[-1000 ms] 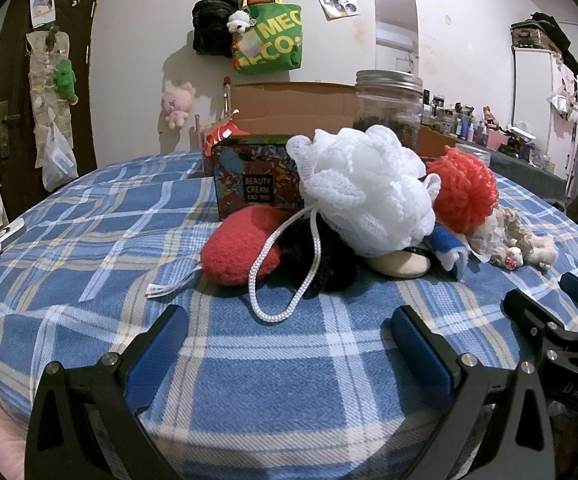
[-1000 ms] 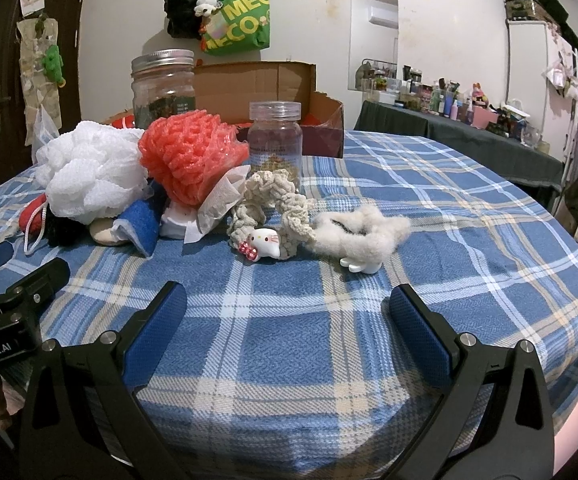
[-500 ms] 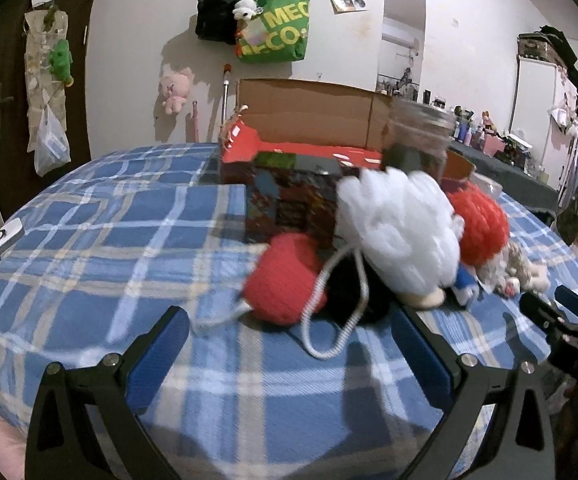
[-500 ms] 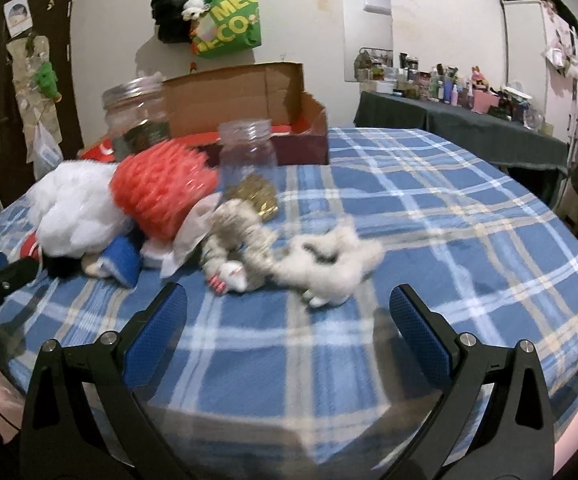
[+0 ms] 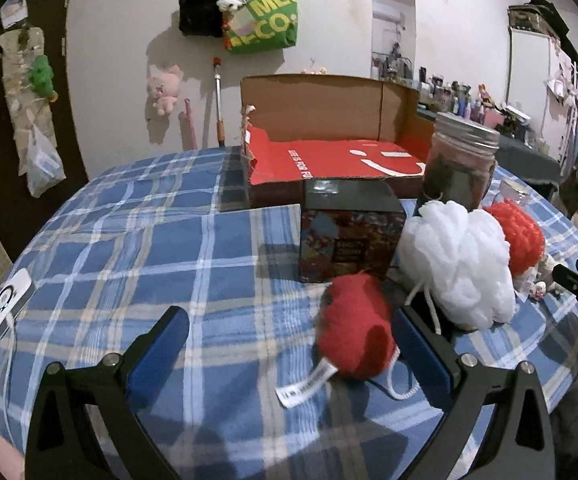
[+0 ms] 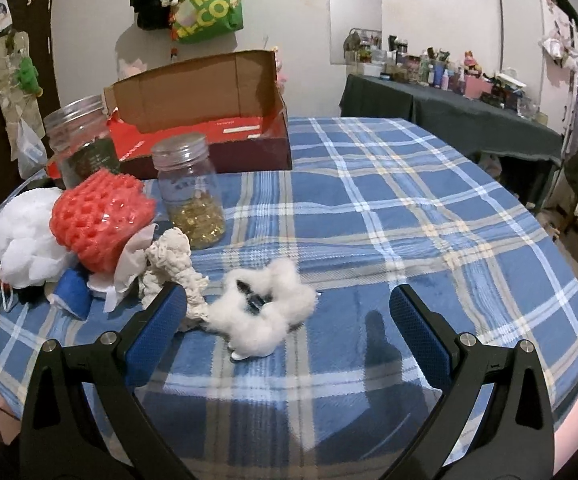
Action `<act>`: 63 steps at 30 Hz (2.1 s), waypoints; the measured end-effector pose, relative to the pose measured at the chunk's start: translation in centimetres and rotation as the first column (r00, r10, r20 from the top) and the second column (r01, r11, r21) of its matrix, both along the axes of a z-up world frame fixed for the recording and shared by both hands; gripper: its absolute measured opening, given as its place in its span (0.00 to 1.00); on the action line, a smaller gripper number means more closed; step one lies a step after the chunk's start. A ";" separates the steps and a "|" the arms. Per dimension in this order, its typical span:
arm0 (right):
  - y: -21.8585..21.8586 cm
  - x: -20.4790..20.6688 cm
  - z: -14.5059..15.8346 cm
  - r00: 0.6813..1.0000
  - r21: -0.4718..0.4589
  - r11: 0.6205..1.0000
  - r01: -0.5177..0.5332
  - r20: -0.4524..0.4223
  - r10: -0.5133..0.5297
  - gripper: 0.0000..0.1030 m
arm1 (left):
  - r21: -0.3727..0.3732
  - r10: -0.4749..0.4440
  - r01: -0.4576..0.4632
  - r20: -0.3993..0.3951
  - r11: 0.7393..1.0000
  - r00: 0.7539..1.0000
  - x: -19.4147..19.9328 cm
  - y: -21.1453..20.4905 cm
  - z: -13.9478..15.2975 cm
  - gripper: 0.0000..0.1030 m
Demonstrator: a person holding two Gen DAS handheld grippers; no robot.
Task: Organize soft objects
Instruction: 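Grasp the red fuzzy sponge with the left gripper while the right grasps the white fluffy scrunchie, then carry the red sponge and white scrunchie in both grippers over the red-lined box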
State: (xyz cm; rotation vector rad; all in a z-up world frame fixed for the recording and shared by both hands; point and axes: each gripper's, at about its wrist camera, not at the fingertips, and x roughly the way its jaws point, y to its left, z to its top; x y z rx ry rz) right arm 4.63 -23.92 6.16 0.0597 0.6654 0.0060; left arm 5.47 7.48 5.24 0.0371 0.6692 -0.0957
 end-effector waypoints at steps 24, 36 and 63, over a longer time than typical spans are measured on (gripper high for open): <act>-1.1 1.1 -1.2 0.993 0.030 0.997 -0.070 -0.095 0.072 1.00 | 0.093 -0.080 0.090 -0.105 0.992 0.991 3.0 -2.3 -1.0 1.00; 0.1 0.8 -0.8 0.984 0.091 0.981 -0.169 -0.037 0.173 0.18 | -0.052 -0.177 0.172 -0.125 0.984 0.976 2.3 -3.1 -1.5 0.37; 0.1 1.5 1.7 0.979 0.052 0.978 -0.203 -0.002 0.204 0.18 | -0.023 -0.061 0.060 -0.081 0.998 0.995 1.5 0.3 0.9 0.37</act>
